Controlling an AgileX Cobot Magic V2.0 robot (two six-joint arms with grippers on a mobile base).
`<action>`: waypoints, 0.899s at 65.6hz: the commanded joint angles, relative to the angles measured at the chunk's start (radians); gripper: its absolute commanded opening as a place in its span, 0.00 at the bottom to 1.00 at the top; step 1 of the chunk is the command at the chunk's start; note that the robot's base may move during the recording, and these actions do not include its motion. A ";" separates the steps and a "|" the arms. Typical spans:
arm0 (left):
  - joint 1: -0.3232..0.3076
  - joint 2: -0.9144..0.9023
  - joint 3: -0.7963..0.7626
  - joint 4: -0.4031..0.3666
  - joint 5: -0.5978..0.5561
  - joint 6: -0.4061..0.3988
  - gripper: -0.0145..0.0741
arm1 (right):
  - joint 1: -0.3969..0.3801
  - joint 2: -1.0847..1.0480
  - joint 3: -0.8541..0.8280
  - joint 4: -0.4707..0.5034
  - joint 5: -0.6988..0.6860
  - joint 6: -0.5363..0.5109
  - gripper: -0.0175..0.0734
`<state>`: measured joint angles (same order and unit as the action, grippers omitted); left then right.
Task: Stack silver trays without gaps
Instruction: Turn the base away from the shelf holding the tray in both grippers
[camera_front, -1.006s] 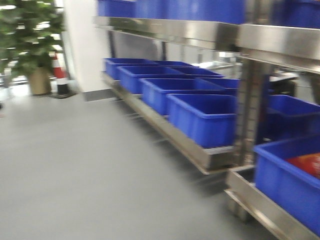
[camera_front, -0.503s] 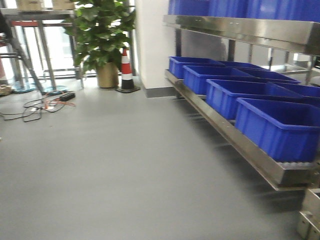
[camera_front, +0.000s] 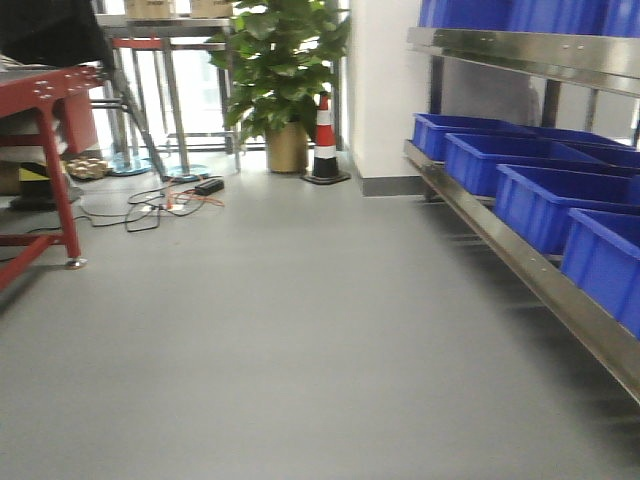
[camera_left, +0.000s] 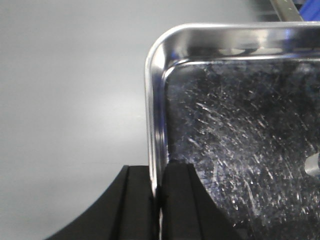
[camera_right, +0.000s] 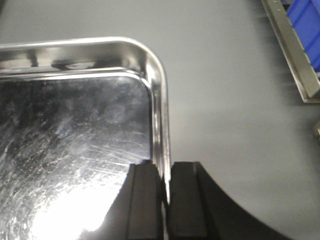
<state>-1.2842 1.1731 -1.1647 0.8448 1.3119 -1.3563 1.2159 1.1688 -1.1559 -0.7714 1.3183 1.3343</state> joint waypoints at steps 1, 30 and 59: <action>-0.025 0.013 -0.002 -0.027 -0.091 0.018 0.15 | 0.020 0.005 -0.019 -0.009 -0.141 -0.001 0.18; -0.025 0.013 -0.002 -0.027 -0.091 0.018 0.15 | 0.020 0.005 -0.019 -0.009 -0.141 -0.001 0.18; -0.025 0.013 -0.002 -0.027 -0.091 0.018 0.15 | 0.020 0.005 -0.019 -0.009 -0.141 -0.001 0.18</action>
<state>-1.2842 1.1731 -1.1647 0.8448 1.3119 -1.3563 1.2159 1.1688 -1.1559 -0.7714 1.3183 1.3343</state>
